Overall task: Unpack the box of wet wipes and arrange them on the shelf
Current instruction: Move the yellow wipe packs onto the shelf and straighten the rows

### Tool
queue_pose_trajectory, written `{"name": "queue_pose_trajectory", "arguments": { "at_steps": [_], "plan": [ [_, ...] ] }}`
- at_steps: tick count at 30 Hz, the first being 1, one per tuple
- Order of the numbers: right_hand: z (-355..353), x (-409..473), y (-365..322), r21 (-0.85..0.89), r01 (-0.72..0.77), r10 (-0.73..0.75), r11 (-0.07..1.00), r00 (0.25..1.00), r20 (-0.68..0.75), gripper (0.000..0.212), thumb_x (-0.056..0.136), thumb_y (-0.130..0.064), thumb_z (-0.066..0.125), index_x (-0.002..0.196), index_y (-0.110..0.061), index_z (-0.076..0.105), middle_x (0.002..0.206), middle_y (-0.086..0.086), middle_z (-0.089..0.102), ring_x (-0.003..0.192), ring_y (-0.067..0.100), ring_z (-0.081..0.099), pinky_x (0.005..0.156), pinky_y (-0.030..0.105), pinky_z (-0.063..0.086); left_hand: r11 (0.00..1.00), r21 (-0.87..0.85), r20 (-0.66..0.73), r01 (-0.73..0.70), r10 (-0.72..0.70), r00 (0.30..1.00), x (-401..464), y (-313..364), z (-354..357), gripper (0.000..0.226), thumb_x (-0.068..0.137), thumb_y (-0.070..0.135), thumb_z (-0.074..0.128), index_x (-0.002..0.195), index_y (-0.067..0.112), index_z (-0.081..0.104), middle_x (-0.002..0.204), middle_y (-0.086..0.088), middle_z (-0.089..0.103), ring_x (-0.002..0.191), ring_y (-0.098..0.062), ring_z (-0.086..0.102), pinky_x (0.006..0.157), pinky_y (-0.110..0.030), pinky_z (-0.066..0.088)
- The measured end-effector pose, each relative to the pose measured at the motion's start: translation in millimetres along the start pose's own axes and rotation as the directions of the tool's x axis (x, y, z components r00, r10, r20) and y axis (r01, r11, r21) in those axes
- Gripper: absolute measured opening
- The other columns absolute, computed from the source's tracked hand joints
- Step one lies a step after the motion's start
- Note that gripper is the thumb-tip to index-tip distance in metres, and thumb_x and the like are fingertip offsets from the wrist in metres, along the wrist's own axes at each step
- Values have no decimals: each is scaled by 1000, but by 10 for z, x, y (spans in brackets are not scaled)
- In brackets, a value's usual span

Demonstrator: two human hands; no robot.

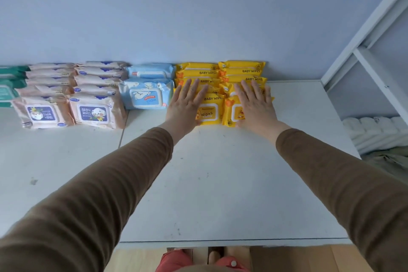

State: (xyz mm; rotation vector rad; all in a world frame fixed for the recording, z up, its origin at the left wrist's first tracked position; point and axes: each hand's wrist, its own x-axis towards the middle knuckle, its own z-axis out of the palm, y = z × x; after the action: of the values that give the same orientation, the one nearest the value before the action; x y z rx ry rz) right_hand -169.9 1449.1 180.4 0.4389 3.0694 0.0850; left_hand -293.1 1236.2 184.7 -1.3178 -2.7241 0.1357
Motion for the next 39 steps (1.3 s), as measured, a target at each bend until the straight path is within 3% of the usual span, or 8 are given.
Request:
{"name": "queue_pose_trajectory", "arguments": {
  "at_steps": [5,11,18,21,23,28,34,39],
  "plan": [
    [-87,-111,-549,87,55,-50,995,997,-57,124,76,-66,69,158,-23,-14,166,0,-16,153,29,-17,120,58,-8,999,-50,-98,-8,3,995,-406,-397,27,122,73,51,79,159,24,-2,166,-3,-3,153,-25,-2,124,-44,10],
    [-300,207,-1556,92,225,-209,970,965,-158,108,84,-50,68,159,-21,-3,168,3,-5,154,27,-9,124,51,0,999,-11,-117,53,-54,992,-1008,-1578,41,119,71,49,80,159,22,5,166,-3,5,153,-23,2,124,-43,12],
    [-411,967,-2617,-81,238,-248,968,959,-139,110,73,-41,79,159,-23,11,166,6,12,152,38,8,118,59,13,993,10,-41,115,-114,993,-1162,-2717,47,124,66,54,83,159,22,7,166,-2,7,153,-24,5,121,-44,9],
    [-352,1220,-2771,-126,169,-182,977,978,-99,117,73,-45,80,159,-24,4,166,6,11,151,40,9,117,61,17,999,34,10,18,-19,1000,-974,-2878,121,120,73,63,73,159,24,-2,166,0,-6,153,-22,-4,124,-42,5],
    [-290,1280,-2757,-133,129,-142,983,986,-90,118,74,-46,81,159,-26,1,165,8,14,150,42,13,117,61,18,999,-39,54,11,-9,999,-889,-2913,226,116,78,63,68,158,27,-8,166,3,-12,153,-20,-8,124,-42,4],
    [-222,1325,-2724,-168,85,-99,982,992,-78,125,64,-47,87,157,-25,6,160,12,26,147,44,23,116,62,22,990,-115,32,80,-76,997,-811,-2875,427,105,86,61,58,158,23,-8,166,-1,-9,152,-23,-10,124,-44,4],
    [-219,1367,-2729,-167,60,-67,984,997,-38,128,64,-47,87,156,-26,0,161,12,24,148,43,20,117,64,17,991,-136,48,6,0,999,-802,-2950,431,107,85,61,61,158,23,-9,166,-1,-9,152,-25,-10,124,-43,1],
    [-468,1343,-2833,12,-6,5,1000,998,66,103,83,-39,73,158,-27,4,166,5,6,153,35,3,118,65,4,988,-152,-71,24,-35,997,-1058,-2967,312,104,84,66,55,159,20,0,166,0,-3,153,-22,-6,124,-44,4]
  ]
}}
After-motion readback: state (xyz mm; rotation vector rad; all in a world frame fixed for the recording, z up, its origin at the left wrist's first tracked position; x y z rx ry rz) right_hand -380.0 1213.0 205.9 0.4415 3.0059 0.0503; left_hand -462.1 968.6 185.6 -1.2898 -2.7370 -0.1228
